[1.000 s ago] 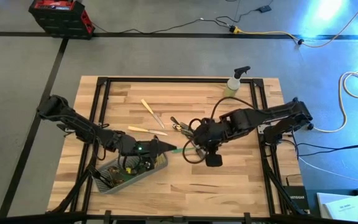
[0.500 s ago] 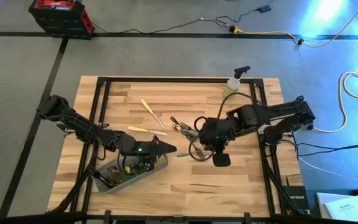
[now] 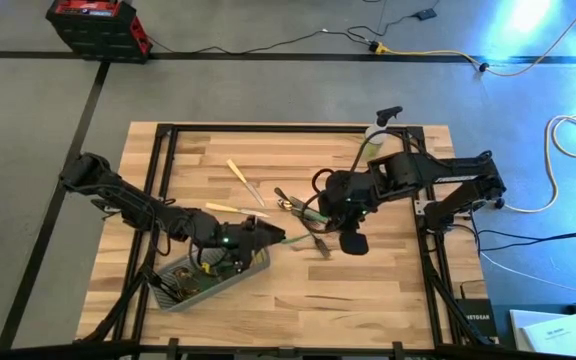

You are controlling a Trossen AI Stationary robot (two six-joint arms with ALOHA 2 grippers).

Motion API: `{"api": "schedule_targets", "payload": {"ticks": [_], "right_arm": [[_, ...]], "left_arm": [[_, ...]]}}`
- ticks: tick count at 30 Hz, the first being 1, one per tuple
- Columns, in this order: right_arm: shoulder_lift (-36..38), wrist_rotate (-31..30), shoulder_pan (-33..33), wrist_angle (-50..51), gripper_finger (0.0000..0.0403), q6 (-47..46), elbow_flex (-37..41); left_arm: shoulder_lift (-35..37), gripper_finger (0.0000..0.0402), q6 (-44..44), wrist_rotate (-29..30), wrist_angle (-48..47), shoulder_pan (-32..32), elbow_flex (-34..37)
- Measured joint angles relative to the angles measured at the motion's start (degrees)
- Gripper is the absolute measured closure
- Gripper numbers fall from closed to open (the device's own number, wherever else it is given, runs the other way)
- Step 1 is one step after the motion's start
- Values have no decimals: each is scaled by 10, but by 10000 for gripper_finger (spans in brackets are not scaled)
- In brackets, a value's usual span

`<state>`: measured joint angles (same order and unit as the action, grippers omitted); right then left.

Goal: Sort silverware
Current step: Put the spoon into the silverware tray

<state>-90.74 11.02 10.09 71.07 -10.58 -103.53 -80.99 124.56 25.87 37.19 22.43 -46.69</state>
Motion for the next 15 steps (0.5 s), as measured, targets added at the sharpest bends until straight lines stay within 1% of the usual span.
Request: {"api": "schedule_targets", "payload": {"ticks": [6,10,15], "right_arm": [[0,34,4,23,403,2,0],[0,25,0,41,403,-5,0],[-1,27,-15,19,403,4,0]], "left_arm": [[0,219,5,0,1,-5,-1],[0,219,19,0,-2,-5,-6],[0,219,19,-8,-1,-15,-25]]}}
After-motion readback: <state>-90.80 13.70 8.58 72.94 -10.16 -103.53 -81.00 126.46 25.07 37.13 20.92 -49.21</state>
